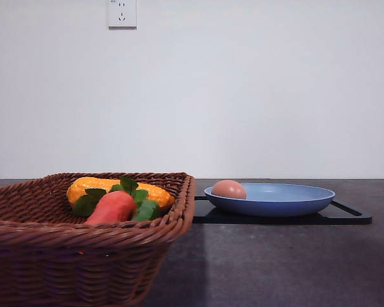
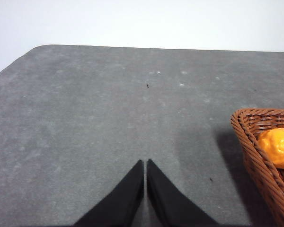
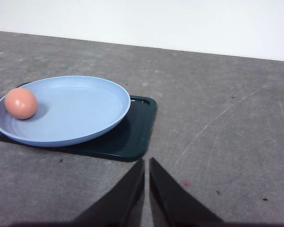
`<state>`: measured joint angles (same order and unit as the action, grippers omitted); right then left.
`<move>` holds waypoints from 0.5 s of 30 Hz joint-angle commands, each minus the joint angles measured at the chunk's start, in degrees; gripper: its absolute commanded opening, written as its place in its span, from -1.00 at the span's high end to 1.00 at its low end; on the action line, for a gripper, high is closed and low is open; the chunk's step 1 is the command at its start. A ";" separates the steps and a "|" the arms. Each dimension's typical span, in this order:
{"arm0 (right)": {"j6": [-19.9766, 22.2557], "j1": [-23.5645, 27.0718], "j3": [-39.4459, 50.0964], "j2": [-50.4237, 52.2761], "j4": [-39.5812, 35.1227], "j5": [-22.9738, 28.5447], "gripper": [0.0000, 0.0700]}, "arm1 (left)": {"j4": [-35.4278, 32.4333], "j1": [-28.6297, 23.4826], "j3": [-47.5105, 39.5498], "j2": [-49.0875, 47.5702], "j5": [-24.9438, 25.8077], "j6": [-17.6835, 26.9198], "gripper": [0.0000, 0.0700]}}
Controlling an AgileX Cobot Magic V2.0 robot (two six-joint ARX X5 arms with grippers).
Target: Transfer egg from basket to plate and serve
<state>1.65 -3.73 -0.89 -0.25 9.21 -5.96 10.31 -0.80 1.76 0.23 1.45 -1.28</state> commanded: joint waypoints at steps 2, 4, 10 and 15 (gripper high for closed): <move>-0.59 0.00 0.37 0.04 -0.15 0.04 1.00 | 0.00 -0.09 -1.55 -0.07 0.02 -0.48 1.00; -0.59 0.00 0.37 0.04 -0.15 0.04 1.00 | 0.00 -0.09 -1.55 -0.07 0.02 -0.50 1.00; -0.59 0.00 0.37 0.04 -0.15 0.04 1.00 | 0.00 -0.09 -1.55 -0.07 0.02 -0.48 1.00; -0.59 0.00 0.37 0.04 -0.15 0.04 1.00 | 0.00 -0.09 -1.55 -0.07 0.02 -0.48 1.00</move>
<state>1.65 -3.73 -0.89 -0.25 9.21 -5.96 10.31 -0.80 1.76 0.23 1.45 -1.28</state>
